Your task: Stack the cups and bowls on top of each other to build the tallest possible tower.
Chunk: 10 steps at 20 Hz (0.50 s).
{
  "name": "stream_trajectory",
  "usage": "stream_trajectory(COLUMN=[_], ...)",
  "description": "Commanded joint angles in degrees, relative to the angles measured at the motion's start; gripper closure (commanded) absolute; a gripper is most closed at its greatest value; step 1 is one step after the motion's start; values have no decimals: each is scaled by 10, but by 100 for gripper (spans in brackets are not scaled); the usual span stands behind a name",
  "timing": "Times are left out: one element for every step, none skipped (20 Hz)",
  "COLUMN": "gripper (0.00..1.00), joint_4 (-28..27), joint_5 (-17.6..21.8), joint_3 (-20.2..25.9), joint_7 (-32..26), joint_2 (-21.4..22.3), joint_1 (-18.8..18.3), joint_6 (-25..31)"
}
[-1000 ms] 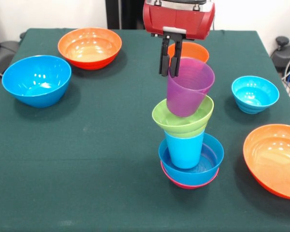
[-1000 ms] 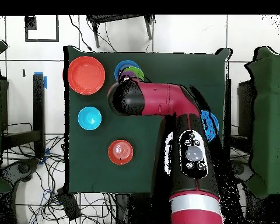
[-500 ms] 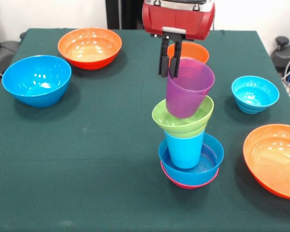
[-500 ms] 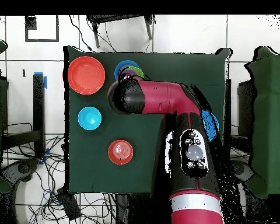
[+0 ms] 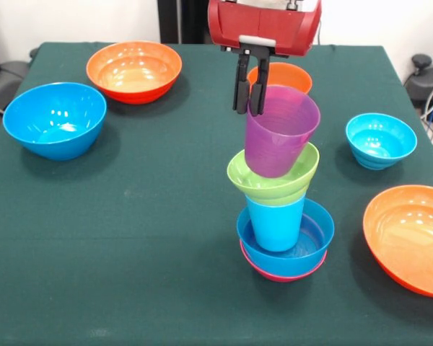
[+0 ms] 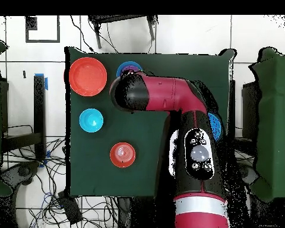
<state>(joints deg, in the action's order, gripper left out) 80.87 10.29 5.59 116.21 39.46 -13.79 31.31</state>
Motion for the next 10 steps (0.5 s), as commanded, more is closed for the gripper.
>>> stream_trajectory(gripper=[100, 100, 100, 100, 100, 100, 100, 100, 100, 100], joint_4=[-13, -13, -13, -14, -14, -14, -15, -14, -13, -14], joint_5=[57, 57, 58, 59, 61, 62, 63, 63, 63, 63], joint_3=[56, 56, 56, 55, 54, 53, 51, 51, 51, 50], joint_7=[-107, -107, -106, -105, -104, -101, -100, -99, -97, -97], joint_2=[-19, -20, -21, -23, -24, -25, -25, -27, -27, -27], joint_1=[4, 3, 4, 4, 6, 7, 8, 9, 9, 9], joint_6=[59, 58, 57, 53, 52, 49, 49, 46, 42, 44])
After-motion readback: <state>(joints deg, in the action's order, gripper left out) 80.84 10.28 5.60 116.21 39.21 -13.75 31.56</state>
